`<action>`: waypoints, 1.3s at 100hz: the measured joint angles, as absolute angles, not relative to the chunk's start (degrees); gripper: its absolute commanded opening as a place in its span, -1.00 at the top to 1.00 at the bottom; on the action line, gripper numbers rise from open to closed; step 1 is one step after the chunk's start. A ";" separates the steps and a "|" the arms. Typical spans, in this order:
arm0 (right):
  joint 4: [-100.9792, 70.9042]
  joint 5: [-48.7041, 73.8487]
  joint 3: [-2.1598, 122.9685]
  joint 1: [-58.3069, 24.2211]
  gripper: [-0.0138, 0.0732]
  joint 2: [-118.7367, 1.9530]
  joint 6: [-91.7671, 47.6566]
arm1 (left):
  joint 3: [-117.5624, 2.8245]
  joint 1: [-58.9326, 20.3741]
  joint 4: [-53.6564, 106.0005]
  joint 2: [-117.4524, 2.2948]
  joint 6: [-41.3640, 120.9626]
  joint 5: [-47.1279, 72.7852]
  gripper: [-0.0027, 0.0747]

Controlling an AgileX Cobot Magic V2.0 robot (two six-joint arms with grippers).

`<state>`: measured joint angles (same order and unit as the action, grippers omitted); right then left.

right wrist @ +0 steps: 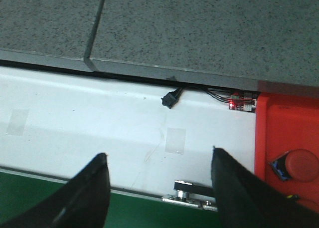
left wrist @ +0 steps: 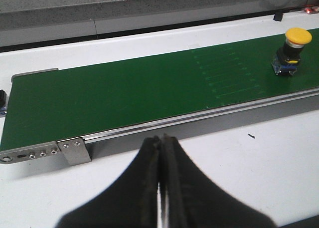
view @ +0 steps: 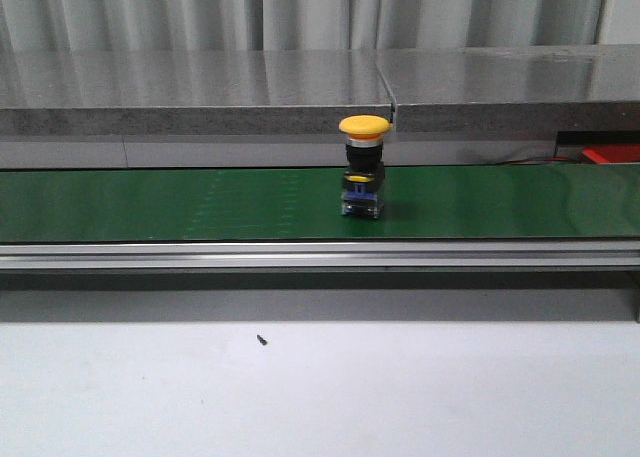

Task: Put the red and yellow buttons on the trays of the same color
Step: 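Lower the right gripper onto the yellow button on the belt and lift it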

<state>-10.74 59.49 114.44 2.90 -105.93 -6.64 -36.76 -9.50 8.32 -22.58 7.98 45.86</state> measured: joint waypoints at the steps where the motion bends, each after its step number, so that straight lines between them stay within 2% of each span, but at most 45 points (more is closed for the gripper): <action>1: -10.74 59.49 114.19 2.75 -0.37 -105.62 -6.64 | -36.76 -9.50 8.32 -22.58 7.98 45.86 0.98; 23: -10.68 59.08 106.12 0.21 -0.37 -99.56 -6.64 | -36.76 -9.50 8.32 -22.58 7.98 45.86 0.98; 52: -11.20 52.37 88.03 -4.05 -0.37 -88.18 -6.64 | -36.76 -9.50 8.32 -22.58 7.98 45.86 0.98; 76: -11.45 49.86 77.70 -8.37 -0.37 -85.30 -6.64 | -36.65 -9.50 8.32 -22.58 7.98 45.86 0.98; 107: -12.04 49.03 75.59 -14.45 -0.37 -85.30 -5.00 | -36.65 -9.50 8.32 -22.58 7.98 45.86 0.98; 130: -10.49 49.03 75.55 -17.59 -0.37 -87.02 6.88 | -36.65 -9.50 8.32 -22.58 7.98 45.86 0.98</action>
<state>-10.49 49.03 75.55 -17.59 -87.02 6.88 -36.65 -9.50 8.32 -22.58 7.98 45.86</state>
